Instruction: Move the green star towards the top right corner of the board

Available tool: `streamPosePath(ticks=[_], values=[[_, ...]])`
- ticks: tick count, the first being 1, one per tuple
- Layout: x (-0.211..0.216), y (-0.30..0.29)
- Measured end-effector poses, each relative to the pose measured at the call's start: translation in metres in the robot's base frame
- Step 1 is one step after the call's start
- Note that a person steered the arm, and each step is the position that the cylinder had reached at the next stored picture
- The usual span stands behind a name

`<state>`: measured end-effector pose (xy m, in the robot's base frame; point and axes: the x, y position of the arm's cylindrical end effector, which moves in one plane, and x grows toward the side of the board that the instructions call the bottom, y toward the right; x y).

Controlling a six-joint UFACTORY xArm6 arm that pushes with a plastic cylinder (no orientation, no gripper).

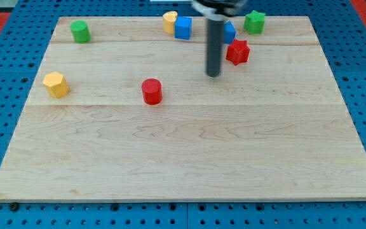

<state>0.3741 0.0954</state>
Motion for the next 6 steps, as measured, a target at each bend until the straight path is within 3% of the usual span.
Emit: streamPosePath(ticks=[1,2,3,4,6], values=[[-0.001,0.034],[0.000,-0.065],[-0.034,-0.073],[-0.099,-0.035],[-0.120,-0.032]])
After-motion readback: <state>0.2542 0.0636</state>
